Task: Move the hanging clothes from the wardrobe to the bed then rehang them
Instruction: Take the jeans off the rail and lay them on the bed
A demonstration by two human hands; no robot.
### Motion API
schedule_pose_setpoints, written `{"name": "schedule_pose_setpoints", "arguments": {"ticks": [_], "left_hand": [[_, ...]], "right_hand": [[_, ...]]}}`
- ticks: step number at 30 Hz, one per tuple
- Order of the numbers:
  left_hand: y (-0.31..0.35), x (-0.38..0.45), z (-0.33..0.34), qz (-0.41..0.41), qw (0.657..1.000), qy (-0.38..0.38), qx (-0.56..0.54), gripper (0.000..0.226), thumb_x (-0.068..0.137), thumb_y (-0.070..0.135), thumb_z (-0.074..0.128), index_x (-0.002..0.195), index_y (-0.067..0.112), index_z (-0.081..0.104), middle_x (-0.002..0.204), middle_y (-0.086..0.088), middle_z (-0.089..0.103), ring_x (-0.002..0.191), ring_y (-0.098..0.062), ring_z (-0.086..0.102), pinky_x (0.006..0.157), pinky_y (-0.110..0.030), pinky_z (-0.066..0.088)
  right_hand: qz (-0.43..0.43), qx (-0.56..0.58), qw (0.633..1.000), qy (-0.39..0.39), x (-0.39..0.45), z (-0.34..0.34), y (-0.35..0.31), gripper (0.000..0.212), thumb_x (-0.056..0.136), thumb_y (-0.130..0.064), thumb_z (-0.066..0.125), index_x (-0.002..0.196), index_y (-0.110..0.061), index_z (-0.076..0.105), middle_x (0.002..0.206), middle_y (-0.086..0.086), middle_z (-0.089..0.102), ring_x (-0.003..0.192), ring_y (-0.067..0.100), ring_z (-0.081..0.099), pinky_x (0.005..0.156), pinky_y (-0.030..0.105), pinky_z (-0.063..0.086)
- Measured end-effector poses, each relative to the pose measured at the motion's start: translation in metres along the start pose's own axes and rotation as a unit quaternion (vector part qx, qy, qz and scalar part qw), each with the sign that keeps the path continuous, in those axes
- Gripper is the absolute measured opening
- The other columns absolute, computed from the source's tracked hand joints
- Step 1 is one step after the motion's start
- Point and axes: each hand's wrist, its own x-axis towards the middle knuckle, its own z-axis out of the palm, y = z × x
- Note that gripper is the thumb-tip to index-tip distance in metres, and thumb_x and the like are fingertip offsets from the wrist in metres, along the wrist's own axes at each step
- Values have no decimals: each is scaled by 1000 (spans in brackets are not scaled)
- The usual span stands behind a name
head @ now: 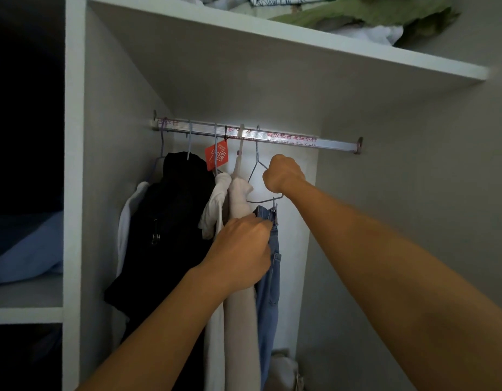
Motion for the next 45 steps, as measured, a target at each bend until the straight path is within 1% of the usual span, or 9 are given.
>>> {"name": "schedule_pose_setpoints", "arguments": {"ticks": [6, 9, 13, 18, 23, 30, 33, 37, 45], "left_hand": [[5, -1, 6, 3, 999, 14, -39, 16, 89, -2, 44, 95, 2, 58, 93, -10, 57, 94, -21, 53, 84, -17, 36], [18, 5, 10, -20, 997, 12, -67, 20, 88, -3, 44, 103, 1, 58, 99, -11, 58, 111, -24, 51, 98, -30, 41], [42, 14, 15, -42, 995, -15, -87, 12, 90, -1, 43, 92, 7, 52, 93, -6, 52, 89, -23, 53, 79, -40, 48], [60, 26, 17, -129, 982, -50, -132, 37, 97, 8, 42, 133, 3, 50, 122, -15, 60, 105, -28, 59, 92, -39, 49], [71, 30, 34, -192, 960, -88, -186, 11, 93, 9, 45, 91, 4, 54, 90, -17, 61, 82, -27, 60, 78, -44, 53], [74, 32, 37, -216, 953, -79, -195, 8, 91, 1, 43, 89, 3, 50, 87, -14, 54, 82, -28, 56, 57, -33, 38], [74, 39, 24, -213, 955, -52, -202, 22, 94, 5, 44, 114, 4, 53, 110, -18, 59, 102, -32, 58, 78, -36, 47], [82, 45, 3, -195, 962, -50, -183, 49, 98, 11, 47, 143, 0, 32, 148, -21, 36, 135, -35, 37, 107, -42, 33], [106, 60, -27, -103, 980, -52, -164, 69, 103, 16, 41, 156, 20, -2, 164, -7, -4, 150, -26, 4, 120, -43, 13]], "right_hand": [[-3, 0, 1000, 8, -8, 5, 39, 28, 91, -3, 47, 65, -11, 39, 69, 3, 44, 62, 18, 47, 53, 25, 36], [0, -21, 1000, -15, -19, -1, 67, 29, 92, -5, 49, 65, -10, 41, 69, 5, 47, 66, 21, 50, 61, 29, 42], [11, -31, 999, -40, -32, -4, 98, 32, 93, -8, 50, 63, -11, 39, 66, 5, 45, 60, 17, 45, 51, 26, 37], [29, 38, 999, -21, -57, -8, 121, 34, 90, -6, 53, 58, -6, 41, 63, 6, 45, 67, 24, 51, 50, 26, 35], [14, 62, 998, -2, -87, -37, 136, 27, 92, -7, 47, 96, 7, 71, 103, 21, 70, 98, 33, 65, 86, 40, 55], [-70, -60, 994, 57, -134, -104, 142, 31, 94, -18, 43, 94, -2, 70, 99, 22, 68, 92, 42, 63, 82, 44, 55], [-83, -130, 984, 90, -155, -138, 145, 28, 95, -18, 45, 95, 0, 67, 97, 27, 66, 88, 45, 60, 73, 41, 52], [-92, -164, 975, 116, -186, -182, 144, 27, 94, -19, 46, 92, -2, 67, 91, 23, 67, 84, 43, 61, 75, 47, 54], [-95, -246, 954, 143, -263, -263, 115, 26, 95, -11, 45, 93, -4, 70, 77, 3, 60, 81, 29, 61, 82, 38, 51]]}}
